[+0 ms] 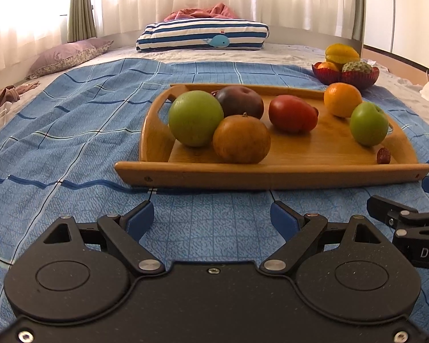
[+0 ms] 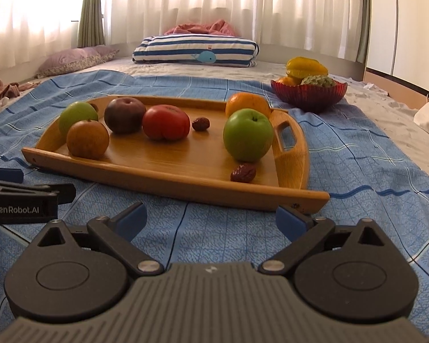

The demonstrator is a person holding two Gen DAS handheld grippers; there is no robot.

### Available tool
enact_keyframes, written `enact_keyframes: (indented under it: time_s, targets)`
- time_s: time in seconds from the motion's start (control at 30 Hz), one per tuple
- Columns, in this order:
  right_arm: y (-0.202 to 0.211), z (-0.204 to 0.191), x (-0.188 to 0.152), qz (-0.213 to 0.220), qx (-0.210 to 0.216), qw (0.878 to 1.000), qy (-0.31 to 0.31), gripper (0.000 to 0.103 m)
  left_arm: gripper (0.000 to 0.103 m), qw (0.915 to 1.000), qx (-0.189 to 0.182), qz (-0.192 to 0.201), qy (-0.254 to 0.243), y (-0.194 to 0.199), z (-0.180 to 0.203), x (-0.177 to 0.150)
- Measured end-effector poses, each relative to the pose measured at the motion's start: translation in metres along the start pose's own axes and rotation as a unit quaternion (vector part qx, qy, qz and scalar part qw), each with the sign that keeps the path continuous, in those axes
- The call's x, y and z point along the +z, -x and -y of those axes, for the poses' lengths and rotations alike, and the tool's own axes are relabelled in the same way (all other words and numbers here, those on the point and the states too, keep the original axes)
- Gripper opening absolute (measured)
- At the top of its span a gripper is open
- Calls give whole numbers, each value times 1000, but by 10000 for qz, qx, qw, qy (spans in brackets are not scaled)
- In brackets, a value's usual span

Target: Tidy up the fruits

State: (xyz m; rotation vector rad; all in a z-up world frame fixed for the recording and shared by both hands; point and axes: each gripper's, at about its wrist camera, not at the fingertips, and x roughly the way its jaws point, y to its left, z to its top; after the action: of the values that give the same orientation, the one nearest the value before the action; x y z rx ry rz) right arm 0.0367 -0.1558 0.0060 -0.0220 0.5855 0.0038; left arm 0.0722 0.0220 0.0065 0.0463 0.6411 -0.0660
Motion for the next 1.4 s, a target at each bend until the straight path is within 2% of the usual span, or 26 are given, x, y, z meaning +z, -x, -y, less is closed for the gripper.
enact_keyframes:
  time_s: [0.23, 0.5, 0.63, 1.4]
  targets:
    - [-8, 3, -2, -205, -63, 9997, -147, 103, 91, 10000, 1, -3, 25, -5, 1, -3]
    - [-15, -2, -4, -325, -61, 9995, 8, 103, 95, 10000, 32, 48, -20, -7, 3, -7]
    - [-17, -2, -5, -358, -29, 9994, -27, 103, 103, 10000, 10, 60, -61, -8, 5, -10]
    - [-16, -2, -9, -254, -44, 9997, -54, 103, 103, 9999, -107, 116, 18, -6, 2, -15]
